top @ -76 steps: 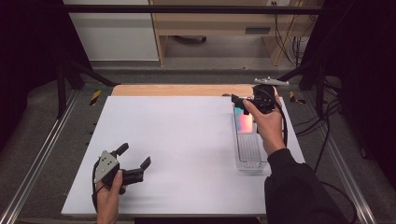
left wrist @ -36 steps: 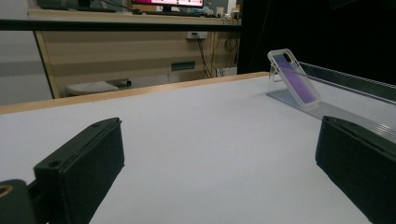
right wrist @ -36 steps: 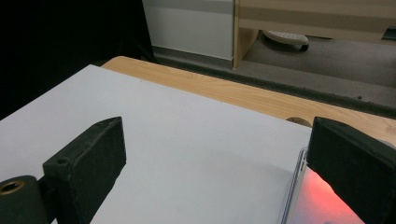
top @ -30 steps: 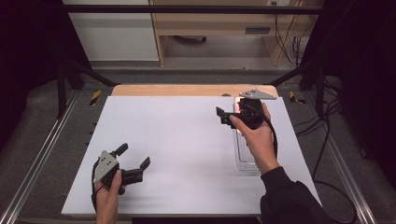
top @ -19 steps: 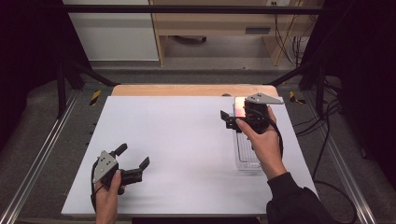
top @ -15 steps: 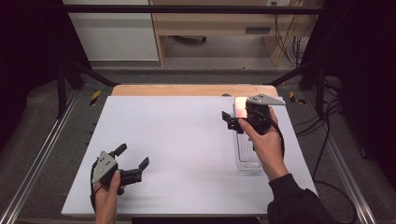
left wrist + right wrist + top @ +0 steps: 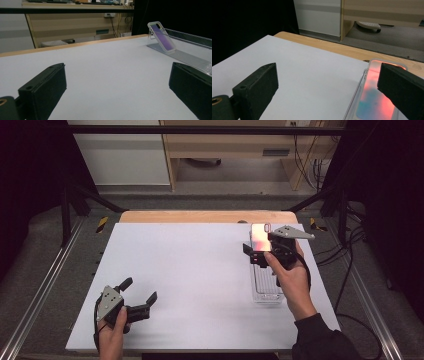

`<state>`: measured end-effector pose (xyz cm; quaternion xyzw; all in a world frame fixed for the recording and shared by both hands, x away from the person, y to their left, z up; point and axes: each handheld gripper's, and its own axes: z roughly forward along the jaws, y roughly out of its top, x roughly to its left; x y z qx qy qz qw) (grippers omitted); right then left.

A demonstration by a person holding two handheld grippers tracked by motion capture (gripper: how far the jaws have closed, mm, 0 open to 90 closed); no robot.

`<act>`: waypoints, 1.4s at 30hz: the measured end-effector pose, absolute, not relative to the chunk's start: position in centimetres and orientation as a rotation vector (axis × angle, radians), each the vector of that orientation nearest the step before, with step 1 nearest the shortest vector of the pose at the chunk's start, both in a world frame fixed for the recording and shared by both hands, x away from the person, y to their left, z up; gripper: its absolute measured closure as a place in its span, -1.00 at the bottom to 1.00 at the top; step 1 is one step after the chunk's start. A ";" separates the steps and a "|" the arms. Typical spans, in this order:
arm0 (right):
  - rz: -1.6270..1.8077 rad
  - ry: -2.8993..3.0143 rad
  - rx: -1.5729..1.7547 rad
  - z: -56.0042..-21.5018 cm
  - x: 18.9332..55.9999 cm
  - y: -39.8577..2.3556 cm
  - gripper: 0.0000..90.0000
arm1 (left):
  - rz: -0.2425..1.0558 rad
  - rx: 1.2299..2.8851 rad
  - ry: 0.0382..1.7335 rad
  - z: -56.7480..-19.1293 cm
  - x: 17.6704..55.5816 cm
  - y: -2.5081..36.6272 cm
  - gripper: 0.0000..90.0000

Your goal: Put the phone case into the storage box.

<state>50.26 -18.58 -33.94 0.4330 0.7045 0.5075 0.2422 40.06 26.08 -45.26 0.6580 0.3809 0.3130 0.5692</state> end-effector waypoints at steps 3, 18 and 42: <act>1.386 1.930 1.180 -34.1 50.1 -18.7 -0.92 | 0.736 1.540 0.904 -45.3 40.2 26.3 -0.98; 1.403 1.892 1.175 -34.6 48.5 -19.9 -0.92 | 0.741 1.515 0.925 -45.2 39.8 27.1 -0.98; 1.452 1.792 1.158 -34.6 46.6 -22.5 -0.92 | 0.746 1.510 0.927 -45.2 39.7 27.4 -0.98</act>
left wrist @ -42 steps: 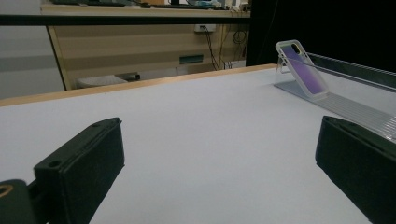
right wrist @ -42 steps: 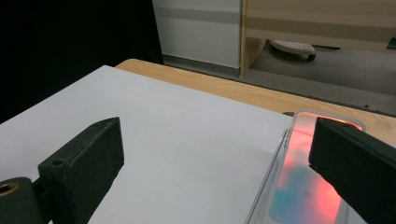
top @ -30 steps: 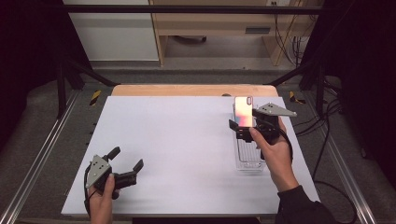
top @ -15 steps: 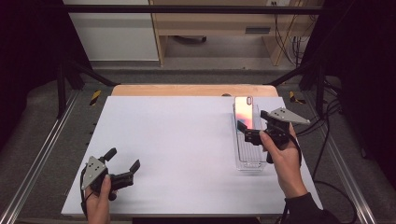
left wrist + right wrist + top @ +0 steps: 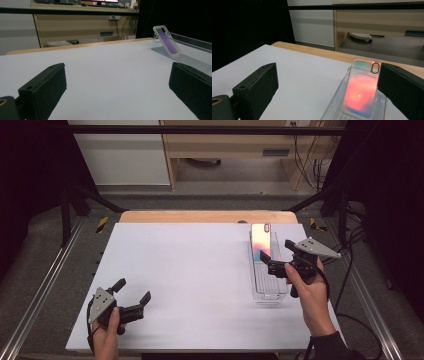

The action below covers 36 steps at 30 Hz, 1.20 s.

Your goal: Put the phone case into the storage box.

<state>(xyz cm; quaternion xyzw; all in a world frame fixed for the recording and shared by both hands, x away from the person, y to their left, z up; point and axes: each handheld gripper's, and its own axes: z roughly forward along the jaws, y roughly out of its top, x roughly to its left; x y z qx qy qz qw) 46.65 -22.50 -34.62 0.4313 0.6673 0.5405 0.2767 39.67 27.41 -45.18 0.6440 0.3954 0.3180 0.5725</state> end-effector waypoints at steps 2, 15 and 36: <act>1.455 1.788 1.157 -34.6 46.5 -22.7 -0.92 | 0.746 1.506 0.929 -45.2 39.7 27.4 -0.98; 1.468 1.770 1.137 -34.3 45.7 -23.3 -0.92 | 0.746 1.508 0.926 -45.1 39.6 27.4 -0.98; 1.470 1.734 1.134 -34.9 44.0 -25.2 -0.93 | 0.746 1.511 0.921 -45.1 39.6 27.4 -0.98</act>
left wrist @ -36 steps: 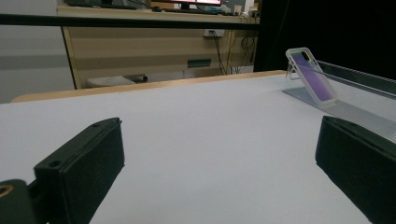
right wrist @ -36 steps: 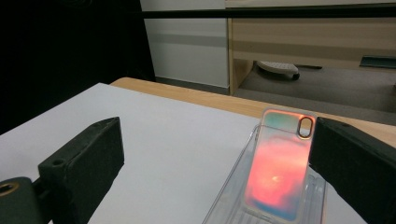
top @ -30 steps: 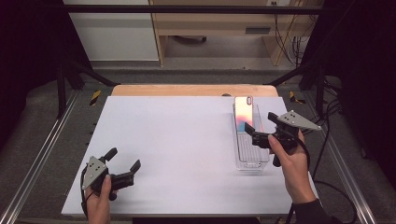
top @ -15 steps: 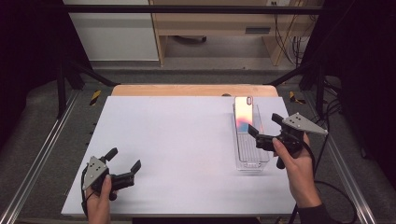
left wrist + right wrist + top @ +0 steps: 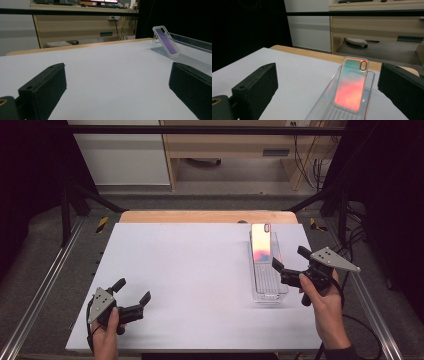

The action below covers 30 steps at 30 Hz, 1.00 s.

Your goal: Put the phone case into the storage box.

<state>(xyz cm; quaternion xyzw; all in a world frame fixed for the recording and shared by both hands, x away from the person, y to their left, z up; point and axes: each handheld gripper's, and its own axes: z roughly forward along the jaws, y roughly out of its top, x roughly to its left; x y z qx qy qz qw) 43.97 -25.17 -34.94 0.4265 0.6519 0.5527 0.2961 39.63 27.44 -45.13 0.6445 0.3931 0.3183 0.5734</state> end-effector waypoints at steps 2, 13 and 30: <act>1.470 1.727 1.138 -35.0 43.8 -25.4 -0.93 | 0.746 1.510 0.921 -45.1 39.6 27.5 -0.98; 1.467 1.704 1.151 -35.5 42.9 -27.0 -0.93 | 0.745 1.509 0.914 -45.1 39.6 27.6 -0.98; 1.473 1.663 1.138 -35.7 41.6 -29.0 -0.93 | 0.746 1.514 0.911 -45.1 39.5 27.5 -0.98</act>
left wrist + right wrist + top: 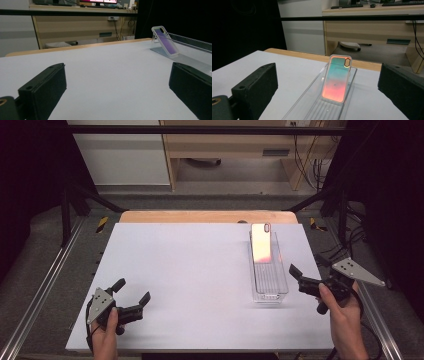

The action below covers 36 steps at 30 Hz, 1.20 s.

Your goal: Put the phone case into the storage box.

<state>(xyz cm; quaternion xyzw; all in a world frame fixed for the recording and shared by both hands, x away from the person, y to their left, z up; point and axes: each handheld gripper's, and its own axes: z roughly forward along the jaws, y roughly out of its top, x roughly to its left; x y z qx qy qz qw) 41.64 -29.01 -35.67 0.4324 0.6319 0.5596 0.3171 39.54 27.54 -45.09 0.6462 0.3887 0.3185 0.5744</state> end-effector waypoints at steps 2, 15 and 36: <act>1.471 1.653 1.140 -35.8 41.5 -29.4 -0.93 | 0.746 1.511 0.912 -45.1 39.5 27.5 -0.98; 1.463 1.624 1.127 -36.9 40.2 -31.3 -0.93 | 0.748 1.518 0.905 -45.1 39.5 27.5 -0.98; 1.461 1.602 1.128 -39.4 39.3 -32.3 -0.93 | 0.751 1.518 0.906 -45.1 39.5 27.6 -0.98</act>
